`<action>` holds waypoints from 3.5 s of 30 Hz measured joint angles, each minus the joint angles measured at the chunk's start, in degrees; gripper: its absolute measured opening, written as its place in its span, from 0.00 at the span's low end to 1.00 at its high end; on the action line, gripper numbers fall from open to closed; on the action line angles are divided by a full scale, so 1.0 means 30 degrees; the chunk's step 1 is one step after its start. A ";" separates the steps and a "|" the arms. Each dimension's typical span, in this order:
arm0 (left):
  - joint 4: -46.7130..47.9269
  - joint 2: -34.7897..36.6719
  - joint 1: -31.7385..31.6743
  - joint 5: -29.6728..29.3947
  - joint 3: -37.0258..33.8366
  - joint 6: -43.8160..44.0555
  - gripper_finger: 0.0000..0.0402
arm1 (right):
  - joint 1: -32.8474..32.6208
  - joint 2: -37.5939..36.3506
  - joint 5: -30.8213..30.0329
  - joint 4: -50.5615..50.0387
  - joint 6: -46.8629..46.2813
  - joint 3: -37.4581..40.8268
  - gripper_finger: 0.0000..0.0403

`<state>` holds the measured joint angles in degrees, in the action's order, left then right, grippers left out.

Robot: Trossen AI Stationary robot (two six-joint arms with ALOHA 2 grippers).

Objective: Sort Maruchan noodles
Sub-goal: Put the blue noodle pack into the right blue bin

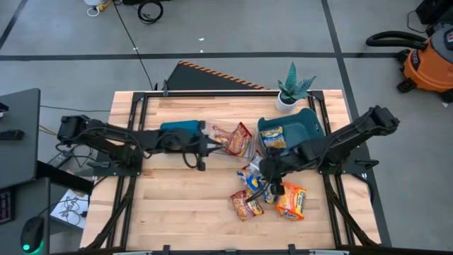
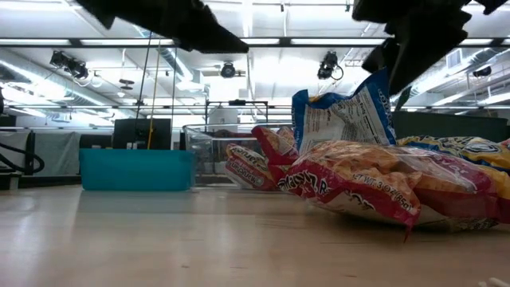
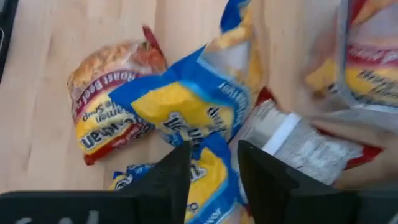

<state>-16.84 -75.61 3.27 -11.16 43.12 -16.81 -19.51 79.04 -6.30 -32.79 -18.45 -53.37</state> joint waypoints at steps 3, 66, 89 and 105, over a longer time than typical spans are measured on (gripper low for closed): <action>-0.2627 0.0305 0.0153 -0.0005 -0.1642 0.0004 0.14 | 0.0007 0.1015 0.0442 -0.0743 -0.0363 -0.0600 0.40; -0.3105 0.1339 0.0284 -0.0348 -0.3477 0.2398 0.14 | 0.0872 -0.1679 -0.9179 -1.7422 -0.2387 -1.0890 0.02; -0.3294 0.1327 0.0284 -0.0346 -0.3550 0.3895 0.14 | 0.7598 -0.3111 -0.3272 -0.9303 0.6805 -0.3260 0.02; -0.3425 0.0786 0.2065 -0.0360 -0.3572 0.4237 0.14 | 1.0297 0.0314 -0.1365 -0.5798 0.8112 -0.3426 0.27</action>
<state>-27.11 -73.25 9.46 -12.24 32.40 -4.10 11.38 79.98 -10.39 -50.18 5.89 -63.65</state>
